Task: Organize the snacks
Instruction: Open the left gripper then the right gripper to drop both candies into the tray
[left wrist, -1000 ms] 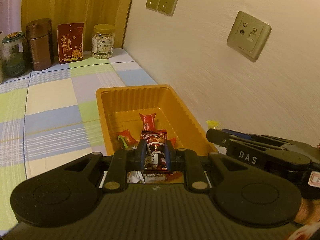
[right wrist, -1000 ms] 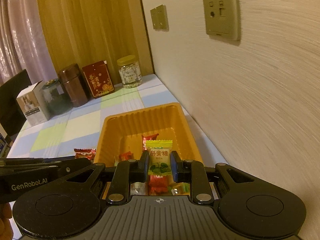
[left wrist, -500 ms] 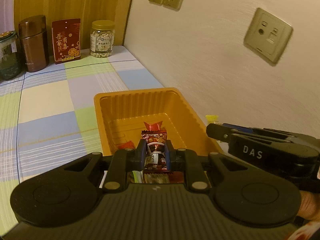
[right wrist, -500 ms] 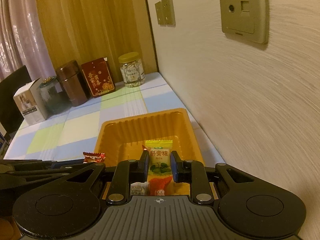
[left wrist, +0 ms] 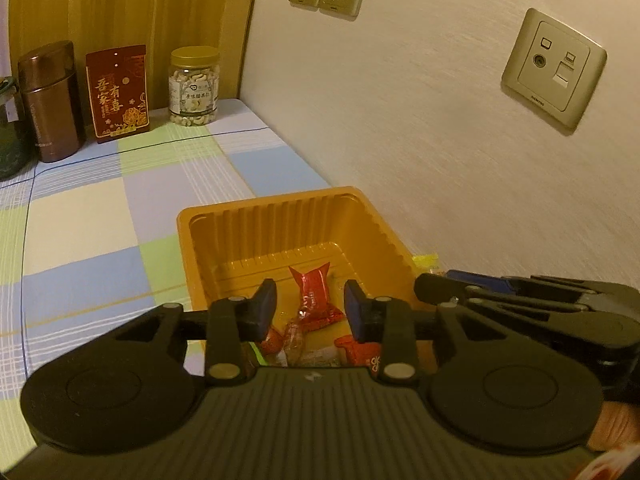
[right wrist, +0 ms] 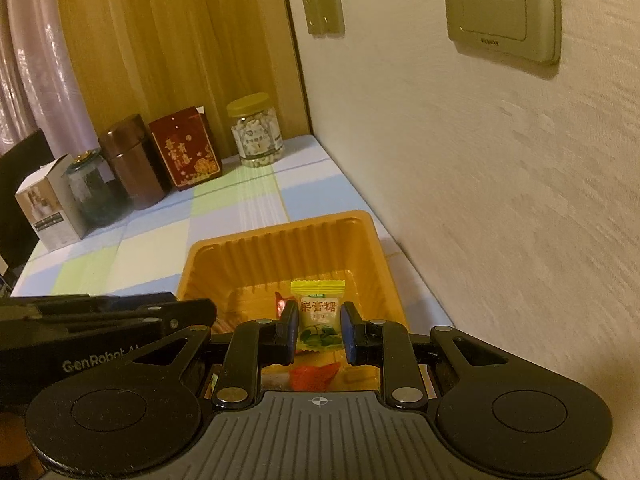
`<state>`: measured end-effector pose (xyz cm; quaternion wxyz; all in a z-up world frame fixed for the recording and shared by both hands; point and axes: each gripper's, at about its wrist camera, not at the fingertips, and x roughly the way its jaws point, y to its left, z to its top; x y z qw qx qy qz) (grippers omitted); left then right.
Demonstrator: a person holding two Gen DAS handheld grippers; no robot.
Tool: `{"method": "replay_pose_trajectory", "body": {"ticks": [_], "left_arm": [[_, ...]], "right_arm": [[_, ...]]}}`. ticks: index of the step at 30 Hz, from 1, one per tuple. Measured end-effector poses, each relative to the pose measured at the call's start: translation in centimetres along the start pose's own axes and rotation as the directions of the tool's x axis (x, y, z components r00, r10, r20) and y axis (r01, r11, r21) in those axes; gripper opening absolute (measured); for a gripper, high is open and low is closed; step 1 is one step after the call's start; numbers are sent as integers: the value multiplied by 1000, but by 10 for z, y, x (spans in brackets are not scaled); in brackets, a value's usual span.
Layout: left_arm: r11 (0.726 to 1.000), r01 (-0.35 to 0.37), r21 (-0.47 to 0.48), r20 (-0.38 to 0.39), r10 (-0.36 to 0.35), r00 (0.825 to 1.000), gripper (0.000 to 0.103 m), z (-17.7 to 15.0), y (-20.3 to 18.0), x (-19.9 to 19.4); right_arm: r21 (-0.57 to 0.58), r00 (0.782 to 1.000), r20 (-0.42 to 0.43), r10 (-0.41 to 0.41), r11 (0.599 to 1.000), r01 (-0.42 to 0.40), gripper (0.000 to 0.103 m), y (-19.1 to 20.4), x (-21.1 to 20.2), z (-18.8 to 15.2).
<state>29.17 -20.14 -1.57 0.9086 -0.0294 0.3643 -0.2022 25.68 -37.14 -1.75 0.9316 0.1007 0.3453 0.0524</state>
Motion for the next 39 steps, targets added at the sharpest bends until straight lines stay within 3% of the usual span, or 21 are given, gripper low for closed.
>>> {"method": "replay_pose_trajectory", "body": {"ticks": [16, 21, 23, 25, 29, 39], "left_arm": [[996, -65, -67, -15, 65, 998, 36, -28, 27, -24], [995, -73, -68, -13, 73, 997, 41, -30, 28, -26], [995, -78, -68, -12, 78, 997, 46, -31, 29, -27], [994, -82, -70, -13, 82, 997, 48, -32, 30, -28], [992, -100, -77, -19, 99, 995, 55, -36, 33, -31], [985, -138, -102, 1, 139, 990, 85, -52, 32, -65]], "right_arm": [[11, 999, 9, 46, 999, -46, 23, 7, 1, 4], [47, 992, 24, 126, 991, -127, 23, 6, 10, 12], [59, 991, 27, 132, 989, -133, 28, 4, 12, 13], [59, 992, 45, 118, 991, -120, 53, 4, 9, 12], [76, 994, 47, 102, 992, -106, 55, 1, 2, 5], [120, 998, 29, 60, 991, -63, 58, -5, -36, -19]]}}
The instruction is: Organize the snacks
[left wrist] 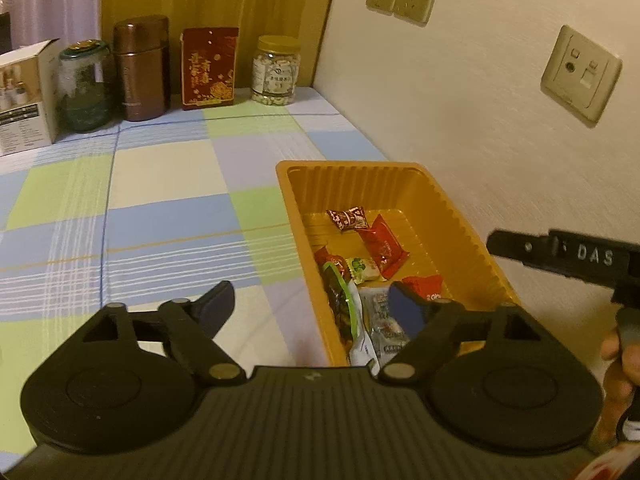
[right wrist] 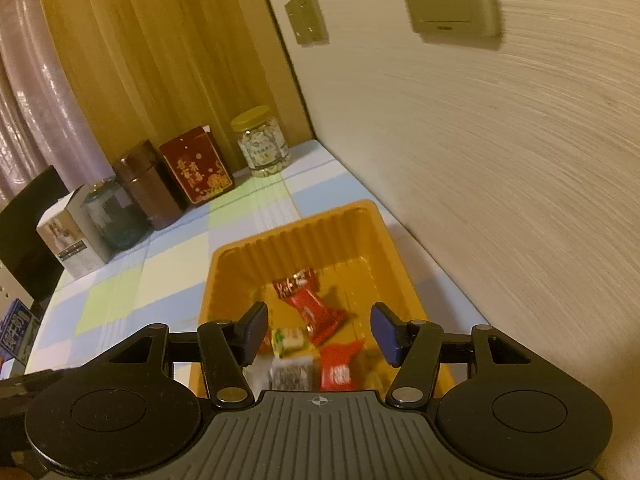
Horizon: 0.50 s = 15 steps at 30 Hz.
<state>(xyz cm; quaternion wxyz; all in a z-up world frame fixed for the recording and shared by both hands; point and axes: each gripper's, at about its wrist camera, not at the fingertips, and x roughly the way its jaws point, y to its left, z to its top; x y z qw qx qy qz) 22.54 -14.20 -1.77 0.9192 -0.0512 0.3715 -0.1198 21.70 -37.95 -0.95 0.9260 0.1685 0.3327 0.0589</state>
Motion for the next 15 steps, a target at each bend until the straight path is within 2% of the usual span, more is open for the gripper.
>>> {"method": "replay_pose_trajectory", "body": {"ticks": [7, 10, 15], "left_arm": [[999, -37, -17, 24, 37, 999, 99, -12, 1, -36], [998, -65, -11, 34, 66, 997, 103, -18, 0, -52], [997, -73, -26, 47, 74, 996, 103, -29, 2, -80]], "right_arm": [[11, 1000, -20, 0, 1000, 0, 64, 7, -36, -17], [13, 1000, -22, 10, 1000, -9, 72, 12, -52, -22], [-19, 1000, -30, -6, 1000, 6, 78, 25, -77, -32]]}}
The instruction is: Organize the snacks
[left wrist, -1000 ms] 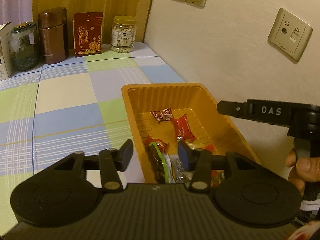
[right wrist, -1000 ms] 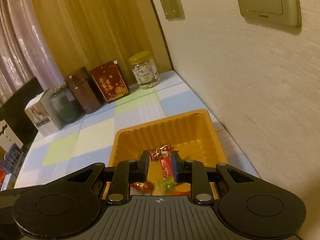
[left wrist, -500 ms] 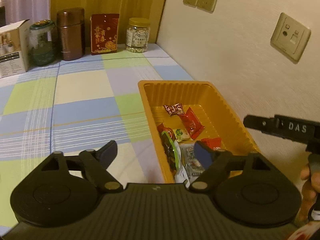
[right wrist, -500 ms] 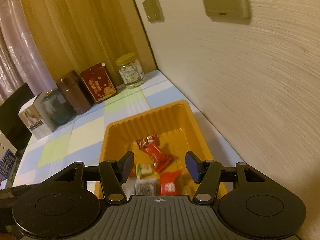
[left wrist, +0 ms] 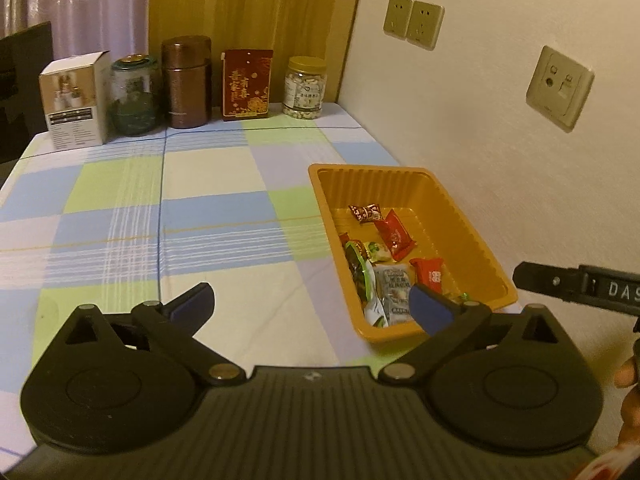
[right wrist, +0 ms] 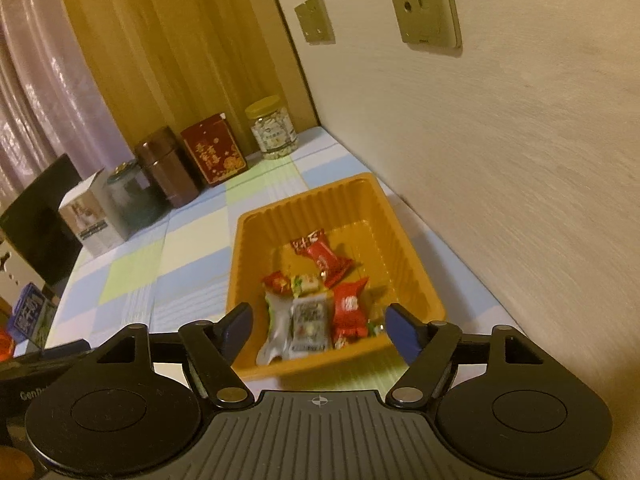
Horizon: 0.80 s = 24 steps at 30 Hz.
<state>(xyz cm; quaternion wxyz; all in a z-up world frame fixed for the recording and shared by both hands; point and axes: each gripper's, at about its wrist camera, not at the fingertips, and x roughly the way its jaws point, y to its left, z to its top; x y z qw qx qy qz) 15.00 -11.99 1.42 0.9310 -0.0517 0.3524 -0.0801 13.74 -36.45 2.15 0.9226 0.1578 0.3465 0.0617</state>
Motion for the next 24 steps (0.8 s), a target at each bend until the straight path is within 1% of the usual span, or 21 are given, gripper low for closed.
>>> {"method": "replay_pose_trajectory", "body": {"ticks": [1, 3, 9, 12, 16, 24], "left_arm": [[1000, 5, -3, 6, -5, 1000, 103, -2, 0, -5], [1000, 5, -3, 14, -5, 1000, 103, -5, 1, -15], [1000, 2, -17, 36, -1, 999, 103, -16, 9, -45], [999, 24, -29, 24, -23, 999, 103, -21, 14, -59], [1000, 6, -18, 25, -5, 1000, 103, -29, 16, -77], [1000, 1, -23, 0, -1, 1000, 103, -53, 15, -110]], "right_arm": [[-7, 1000, -2, -4, 1000, 4, 81, 2, -5, -3], [-12, 1000, -4, -15, 1000, 15, 82, 7, -14, -8], [-43, 998, -17, -53, 998, 52, 84, 22, -39, -29], [-58, 998, -27, -62, 996, 60, 84, 29, -49, -38], [-73, 997, -13, -76, 995, 74, 84, 38, -63, -51], [-107, 997, -10, -76, 991, 74, 84, 51, -88, -71]]}}
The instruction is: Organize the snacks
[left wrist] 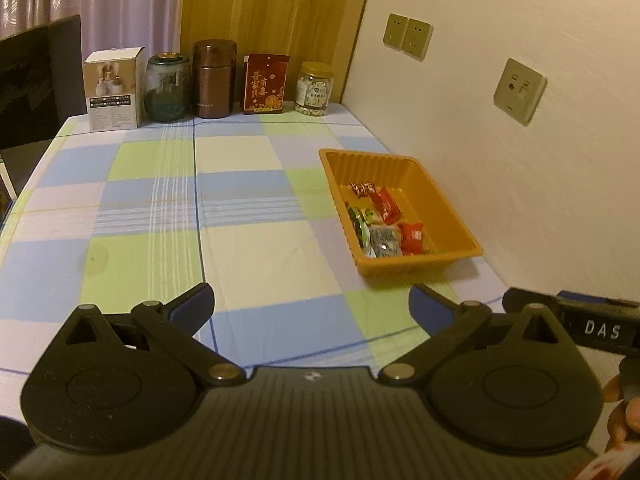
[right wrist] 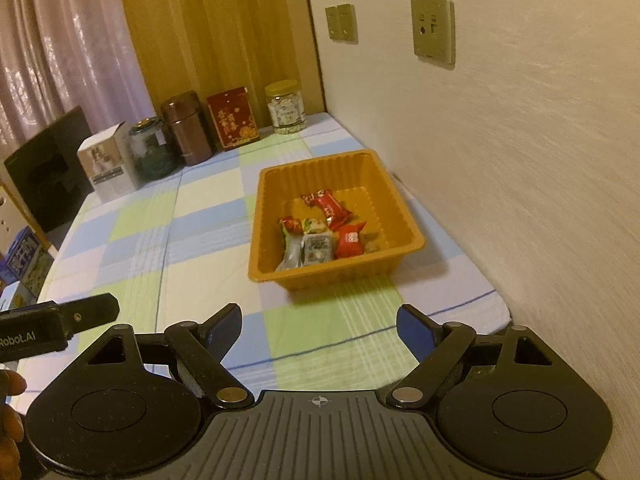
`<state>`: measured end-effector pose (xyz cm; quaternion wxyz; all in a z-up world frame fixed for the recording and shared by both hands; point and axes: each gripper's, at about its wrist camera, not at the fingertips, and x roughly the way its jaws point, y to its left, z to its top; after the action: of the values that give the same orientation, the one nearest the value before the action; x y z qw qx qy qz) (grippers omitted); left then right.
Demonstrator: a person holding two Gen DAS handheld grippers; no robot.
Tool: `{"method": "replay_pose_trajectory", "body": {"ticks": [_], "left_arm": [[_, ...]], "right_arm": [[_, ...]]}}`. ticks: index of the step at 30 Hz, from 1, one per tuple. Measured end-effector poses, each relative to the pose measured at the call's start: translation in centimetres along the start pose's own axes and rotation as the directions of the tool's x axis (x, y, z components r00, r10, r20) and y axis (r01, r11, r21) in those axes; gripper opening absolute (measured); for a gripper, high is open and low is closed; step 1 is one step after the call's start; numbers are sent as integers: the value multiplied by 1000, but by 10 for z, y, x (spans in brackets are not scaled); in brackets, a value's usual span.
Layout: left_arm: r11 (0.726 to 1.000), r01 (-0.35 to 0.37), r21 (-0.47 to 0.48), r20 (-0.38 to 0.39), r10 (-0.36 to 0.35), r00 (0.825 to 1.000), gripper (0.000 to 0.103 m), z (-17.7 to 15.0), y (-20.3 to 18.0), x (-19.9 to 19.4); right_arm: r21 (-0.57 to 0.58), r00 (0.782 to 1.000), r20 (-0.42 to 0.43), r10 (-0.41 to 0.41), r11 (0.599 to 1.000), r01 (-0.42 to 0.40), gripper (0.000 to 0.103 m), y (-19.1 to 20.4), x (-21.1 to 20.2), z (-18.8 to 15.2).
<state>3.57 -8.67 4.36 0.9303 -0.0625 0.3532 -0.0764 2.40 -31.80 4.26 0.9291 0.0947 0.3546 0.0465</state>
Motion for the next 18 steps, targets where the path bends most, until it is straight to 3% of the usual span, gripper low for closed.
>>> {"method": "replay_pose_trajectory", "body": {"ticks": [18], "left_arm": [[999, -33, -3, -1, 33, 999, 103, -23, 0, -42]], "right_arm": [[-48, 999, 33, 10, 999, -8, 84, 30, -45, -21]]}}
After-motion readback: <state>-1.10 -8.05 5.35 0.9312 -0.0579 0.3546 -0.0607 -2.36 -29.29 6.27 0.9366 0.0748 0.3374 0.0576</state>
